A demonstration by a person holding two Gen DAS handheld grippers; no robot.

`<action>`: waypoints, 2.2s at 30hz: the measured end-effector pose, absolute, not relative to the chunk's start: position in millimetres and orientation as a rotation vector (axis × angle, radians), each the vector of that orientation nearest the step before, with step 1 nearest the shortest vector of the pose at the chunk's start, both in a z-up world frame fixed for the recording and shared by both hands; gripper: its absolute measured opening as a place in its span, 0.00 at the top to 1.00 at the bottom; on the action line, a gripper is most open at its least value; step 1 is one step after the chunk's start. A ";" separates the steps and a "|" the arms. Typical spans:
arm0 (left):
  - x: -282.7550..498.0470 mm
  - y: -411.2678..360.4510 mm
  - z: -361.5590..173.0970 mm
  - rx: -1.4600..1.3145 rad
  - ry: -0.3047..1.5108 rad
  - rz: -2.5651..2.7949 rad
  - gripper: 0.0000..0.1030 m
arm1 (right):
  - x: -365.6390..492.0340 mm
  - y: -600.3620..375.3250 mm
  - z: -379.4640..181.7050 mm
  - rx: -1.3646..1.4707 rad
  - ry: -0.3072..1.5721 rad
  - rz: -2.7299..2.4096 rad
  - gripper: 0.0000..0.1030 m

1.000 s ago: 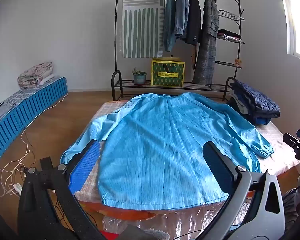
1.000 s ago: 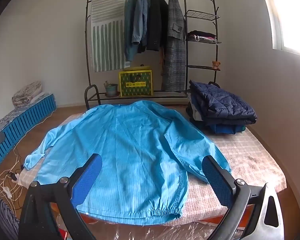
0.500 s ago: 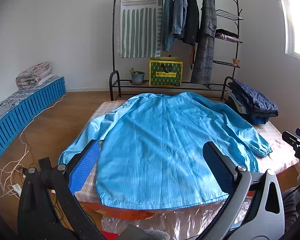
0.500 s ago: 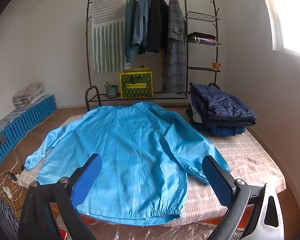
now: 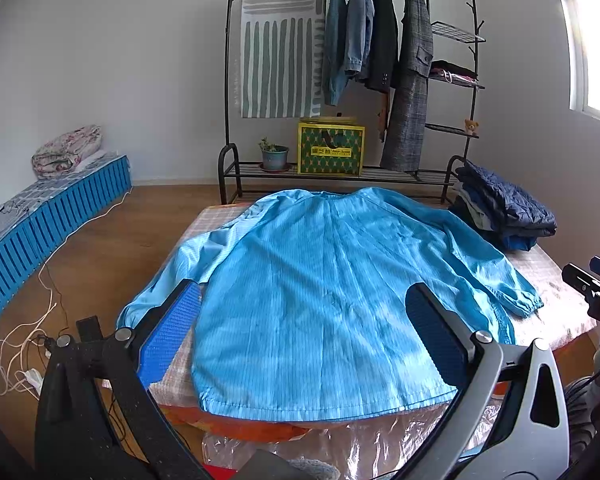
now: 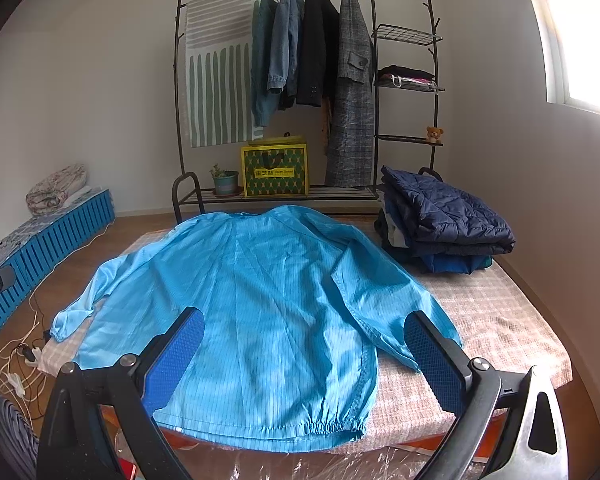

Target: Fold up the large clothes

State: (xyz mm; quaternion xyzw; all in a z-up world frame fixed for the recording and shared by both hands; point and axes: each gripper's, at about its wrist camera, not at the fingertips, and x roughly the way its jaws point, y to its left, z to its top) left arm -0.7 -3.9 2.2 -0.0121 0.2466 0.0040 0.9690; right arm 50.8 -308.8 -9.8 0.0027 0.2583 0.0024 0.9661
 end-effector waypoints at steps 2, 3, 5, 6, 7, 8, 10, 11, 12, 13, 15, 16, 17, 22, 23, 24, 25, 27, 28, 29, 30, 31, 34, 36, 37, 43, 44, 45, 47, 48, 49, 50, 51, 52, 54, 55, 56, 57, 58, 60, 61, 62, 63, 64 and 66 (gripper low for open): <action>-0.7 -3.9 2.6 -0.024 0.498 0.009 0.00 | 50.4 -308.4 -8.3 0.007 0.521 0.006 0.02; -0.6 -3.6 2.5 -0.024 0.497 0.009 0.00 | 50.6 -308.3 -8.8 0.007 0.521 0.005 0.02; -0.4 -4.7 4.9 -0.023 0.496 0.010 0.00 | 50.9 -307.3 -6.0 0.008 0.520 0.006 0.02; 0.1 -8.2 11.1 -0.023 0.496 0.009 0.00 | 50.7 -307.6 -6.3 0.008 0.520 0.008 0.02; 0.1 -8.4 11.4 -0.023 0.496 0.009 0.00 | 50.7 -308.0 -7.8 0.007 0.520 0.007 0.02; 0.0 -8.6 11.7 -0.023 0.495 0.009 0.00 | 50.6 -307.7 -7.3 0.006 0.519 0.006 0.02; 0.4 -9.0 12.7 -0.024 0.495 0.009 0.00 | 50.7 -308.3 -7.6 0.007 0.520 0.008 0.02; 0.9 -9.8 14.0 -0.024 0.494 0.009 0.00 | 50.5 -308.0 -6.6 0.008 0.520 0.008 0.02; 1.0 -10.2 14.4 -0.023 0.493 0.011 0.00 | 50.2 -308.5 -6.9 0.008 0.519 0.009 0.02; 1.5 -10.5 15.9 -0.023 0.492 0.011 0.00 | 50.2 -308.1 -5.3 0.008 0.518 0.009 0.02; 3.6 -11.1 19.5 -0.024 0.491 0.012 0.00 | 50.2 -308.6 -7.0 0.009 0.519 0.009 0.02; 4.2 -11.3 20.3 -0.025 0.491 0.012 0.00 | 50.2 -308.2 -5.5 0.010 0.518 0.009 0.02; 3.3 -11.0 19.6 -0.024 0.490 0.012 0.00 | 50.1 -308.0 -5.5 0.009 0.518 0.009 0.02; 4.3 -10.4 22.9 -0.022 0.486 0.016 0.00 | 50.6 -308.3 -5.4 0.009 0.518 0.008 0.02; 5.5 -10.4 24.8 -0.022 0.483 0.019 0.00 | 50.5 -308.5 -5.9 0.009 0.517 0.007 0.02; 7.7 -8.5 27.3 -0.025 0.479 0.022 0.00 | 50.2 -308.5 -5.6 0.010 0.516 0.007 0.02; 9.2 -7.4 28.9 -0.026 0.477 0.024 0.00 | 50.2 -308.1 -4.3 0.011 0.515 0.007 0.02; 12.0 -6.1 31.0 -0.027 0.474 0.026 0.00 | 49.0 -307.6 -3.2 0.011 0.512 0.006 0.02; 12.5 -5.2 32.1 -0.027 0.473 0.027 0.00 | 49.4 -307.0 -1.9 0.011 0.512 0.007 0.02; 11.0 -4.4 31.7 -0.027 0.472 0.026 0.00 | 49.2 -307.2 -1.8 0.012 0.512 0.008 0.02; 12.7 -4.2 33.0 -0.026 0.471 0.027 0.00 | 48.7 -307.1 -3.0 0.013 0.512 0.008 0.02; 11.7 -3.9 32.1 -0.027 0.471 0.027 0.00 | 48.5 -307.1 -3.2 0.013 0.511 0.007 0.02; 11.2 -3.8 31.6 -0.027 0.470 0.027 0.00 | 48.5 -306.3 -2.6 0.013 0.511 0.008 0.02; 10.3 -3.8 30.8 -0.025 0.469 0.027 0.00 | 49.2 -304.1 -1.2 0.012 0.509 0.010 0.02; 10.5 -3.6 30.9 -0.026 0.470 0.028 0.00 | 48.8 -303.0 -2.8 0.011 0.508 0.011 0.02; 8.0 3.9 30.7 -0.030 0.465 0.031 0.00 | 49.3 -298.2 -3.1 0.007 0.503 0.018 0.02; 7.4 3.4 30.2 -0.029 0.466 0.029 0.00 | 49.6 -297.5 -3.2 0.006 0.502 0.019 0.02; 7.6 3.6 30.4 -0.029 0.466 0.029 0.00 | 49.9 -296.8 -3.2 0.006 0.502 0.020 0.02; 7.7 3.6 30.6 -0.028 0.464 0.030 0.00 | 50.2 -295.6 -3.4 0.006 0.500 0.022 0.02; 7.1 3.3 30.2 -0.027 0.464 0.032 0.00 | 50.1 -295.1 -3.7 0.006 0.500 0.023 0.02; 7.6 4.5 30.8 -0.027 0.463 0.033 0.00 | 49.4 -296.5 -5.9 0.006 0.499 0.025 0.02; 8.3 6.2 31.5 -0.028 0.463 0.035 0.00 | 50.0 -295.1 -5.8 0.005 0.499 0.026 0.02; 8.6 8.9 31.3 -0.029 0.463 0.037 0.00 | 49.5 -294.1 -6.3 0.004 0.499 0.027 0.02; 9.1 11.1 31.2 -0.029 0.463 0.040 0.00 | 49.3 -293.6 -6.8 0.003 0.498 0.028 0.02; 9.7 14.2 31.3 -0.026 0.463 0.046 0.00 | 50.0 -291.2 -6.8 0.001 0.500 0.026 0.02; 7.8 16.0 28.6 -0.024 0.461 0.052 0.00 | 50.1 -291.3 -7.2 0.000 0.502 0.026 0.02; 9.0 17.9 28.3 -0.024 0.462 0.056 0.00 | 51.4 -289.2 -6.8 -0.003 0.506 0.025 0.02; 7.6 19.5 25.8 -0.023 0.466 0.063 0.00 | 52.7 -286.8 -6.3 -0.007 0.510 0.025 0.02; 5.4 20.2 23.0 -0.024 0.468 0.068 0.00 | 53.6 -284.2 -5.5 -0.010 0.510 0.028 0.02; 7.7 24.5 20.0 -0.026 0.472 0.079 0.00 | 54.7 -278.6 -3.1 -0.021 0.500 0.033 0.02; 10.0 26.8 18.4 -0.025 0.473 0.088 0.00 | 55.7 -276.0 -2.3 -0.026 0.496 0.036 0.02; 12.7 29.1 17.2 -0.024 0.473 0.097 0.00 | 57.2 -274.2 -1.7 -0.027 0.492 0.040 0.02; 15.7 30.8 16.1 -0.022 0.475 0.107 0.00 | 58.4 -272.2 -1.2 -0.025 0.490 0.045 0.02; 18.0 32.8 14.8 -0.017 0.476 0.117 0.00 | 59.7 -270.9 -0.9 -0.022 0.488 0.053 0.02; 22.2 37.2 13.3 -0.009 0.476 0.137 0.00 | 64.9 -266.9 -1.2 -0.020 0.487 0.064 0.02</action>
